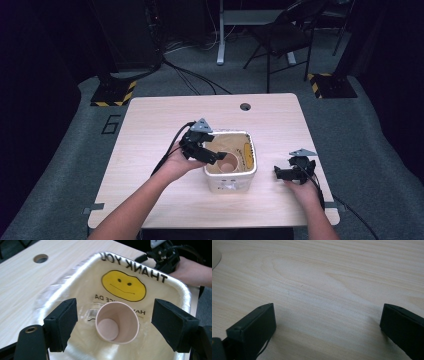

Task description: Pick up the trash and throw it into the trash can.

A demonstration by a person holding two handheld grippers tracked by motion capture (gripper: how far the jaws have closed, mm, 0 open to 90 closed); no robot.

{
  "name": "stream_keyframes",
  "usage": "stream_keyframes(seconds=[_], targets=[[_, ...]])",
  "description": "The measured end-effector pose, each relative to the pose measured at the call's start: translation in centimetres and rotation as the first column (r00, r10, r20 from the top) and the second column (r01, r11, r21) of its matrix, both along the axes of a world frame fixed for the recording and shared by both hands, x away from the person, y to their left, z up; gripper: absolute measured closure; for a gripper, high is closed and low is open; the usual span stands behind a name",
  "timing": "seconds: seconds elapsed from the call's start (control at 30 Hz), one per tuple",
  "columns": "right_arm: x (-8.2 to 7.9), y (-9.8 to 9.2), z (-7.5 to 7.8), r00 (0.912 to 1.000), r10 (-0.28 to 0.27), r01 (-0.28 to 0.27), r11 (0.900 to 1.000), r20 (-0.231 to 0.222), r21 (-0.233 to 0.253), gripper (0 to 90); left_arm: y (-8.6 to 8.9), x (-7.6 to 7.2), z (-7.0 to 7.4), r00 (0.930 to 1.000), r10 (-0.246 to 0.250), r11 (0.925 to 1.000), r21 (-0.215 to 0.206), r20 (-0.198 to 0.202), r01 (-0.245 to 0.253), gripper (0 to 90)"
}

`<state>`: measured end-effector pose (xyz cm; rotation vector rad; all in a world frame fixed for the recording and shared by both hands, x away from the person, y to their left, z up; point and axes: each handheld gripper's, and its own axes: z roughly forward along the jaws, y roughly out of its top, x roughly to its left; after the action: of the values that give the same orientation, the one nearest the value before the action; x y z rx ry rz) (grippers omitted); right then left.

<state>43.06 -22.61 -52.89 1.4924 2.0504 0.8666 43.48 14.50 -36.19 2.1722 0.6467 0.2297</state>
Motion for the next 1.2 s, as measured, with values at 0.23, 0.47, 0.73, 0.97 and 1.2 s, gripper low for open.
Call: stream_keyframes(seconds=[0.23, 0.47, 0.73, 0.97, 1.2], targets=[[0.0, 0.0, 0.0, 1.0, 0.001, -0.001, 1.0, 0.0, 0.0, 0.0, 2.7, 0.2, 0.7, 0.9984, 0.055, 0.9983, -0.023, 0.013, -0.054, 23.0], [0.0, 0.0, 0.0, 1.0, 0.003, -0.003, 1.0, 0.0, 0.0, 0.0, 5.4, 0.6, 0.9, 0.9928, 0.117, 0.9927, -0.031, 0.024, -0.116, 24.7], [0.0, 0.0, 0.0, 1.0, 0.006, -0.006, 1.0, 0.0, 0.001, 0.0, 8.0, 0.7, 0.7, 0.984, 0.174, 0.9846, -0.023, 0.037, -0.173, 25.6], [0.0, 0.0, 0.0, 1.0, 0.006, -0.006, 1.0, 0.0, 0.001, 0.0, 9.8, 0.8, 0.1, 0.9767, 0.211, 0.9774, -0.02, 0.04, -0.21, 26.2], [0.0, 0.0, 0.0, 1.0, 0.006, -0.006, 1.0, 0.0, 0.001, 0.0, 11.0, 0.9, -1.0, 0.9697, 0.242, 0.9701, -0.018, 0.029, -0.242, 27.3]])
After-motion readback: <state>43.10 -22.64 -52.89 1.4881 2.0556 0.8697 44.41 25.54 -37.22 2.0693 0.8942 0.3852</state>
